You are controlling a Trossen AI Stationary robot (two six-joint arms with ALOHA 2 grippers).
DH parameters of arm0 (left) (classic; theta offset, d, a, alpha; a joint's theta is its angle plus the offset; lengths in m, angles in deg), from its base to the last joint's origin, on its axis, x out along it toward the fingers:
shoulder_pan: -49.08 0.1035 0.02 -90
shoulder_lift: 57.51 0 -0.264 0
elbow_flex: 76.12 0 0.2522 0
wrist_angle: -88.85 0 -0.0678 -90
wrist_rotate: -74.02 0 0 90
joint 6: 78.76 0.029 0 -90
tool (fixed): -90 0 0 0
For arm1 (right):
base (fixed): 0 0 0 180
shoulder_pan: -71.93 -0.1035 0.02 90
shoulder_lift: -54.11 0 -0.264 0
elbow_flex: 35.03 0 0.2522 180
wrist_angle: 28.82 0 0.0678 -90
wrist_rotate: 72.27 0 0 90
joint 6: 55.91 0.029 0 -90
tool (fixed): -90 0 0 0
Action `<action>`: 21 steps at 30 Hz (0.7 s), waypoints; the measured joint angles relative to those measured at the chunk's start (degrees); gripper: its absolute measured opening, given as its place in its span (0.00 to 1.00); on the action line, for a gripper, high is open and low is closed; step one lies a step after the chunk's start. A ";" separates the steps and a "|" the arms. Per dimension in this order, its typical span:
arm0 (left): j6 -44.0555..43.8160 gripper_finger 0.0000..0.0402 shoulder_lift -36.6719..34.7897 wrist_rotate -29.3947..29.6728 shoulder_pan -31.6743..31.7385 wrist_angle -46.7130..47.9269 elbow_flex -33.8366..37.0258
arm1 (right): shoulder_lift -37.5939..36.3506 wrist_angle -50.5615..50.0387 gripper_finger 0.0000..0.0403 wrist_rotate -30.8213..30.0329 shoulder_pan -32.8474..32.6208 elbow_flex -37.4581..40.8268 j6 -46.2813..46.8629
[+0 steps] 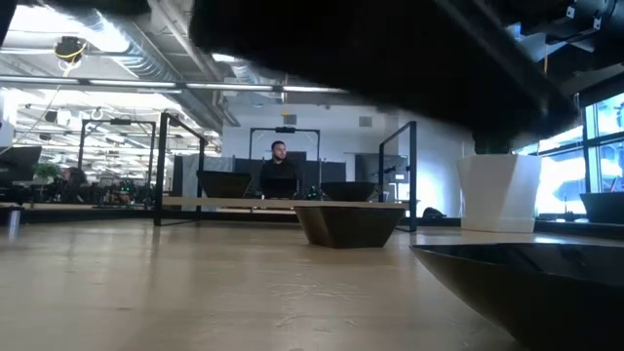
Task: Pick & Place Mini shaped plates
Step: Stack the leaf-shaped plate on top of the leaf-shaped plate on the shelf
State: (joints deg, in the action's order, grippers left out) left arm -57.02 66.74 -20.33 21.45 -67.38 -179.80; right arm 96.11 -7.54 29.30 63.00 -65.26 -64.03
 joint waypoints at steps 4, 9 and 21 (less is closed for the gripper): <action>-1.87 0.42 1.26 -2.85 0.69 -0.29 -0.15 | 0.00 -0.10 0.04 0.00 0.00 0.00 0.02; -1.77 0.42 1.62 -4.23 0.89 2.86 -0.21 | 0.00 -0.17 0.04 0.01 0.00 0.00 0.15; 8.92 0.42 1.61 0.32 0.29 6.25 -0.19 | 0.00 0.27 0.04 0.01 0.00 0.00 -1.25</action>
State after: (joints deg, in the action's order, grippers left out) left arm -48.11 68.36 -20.01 21.73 -61.12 -179.99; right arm 96.11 -7.27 29.30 63.00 -65.26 -65.28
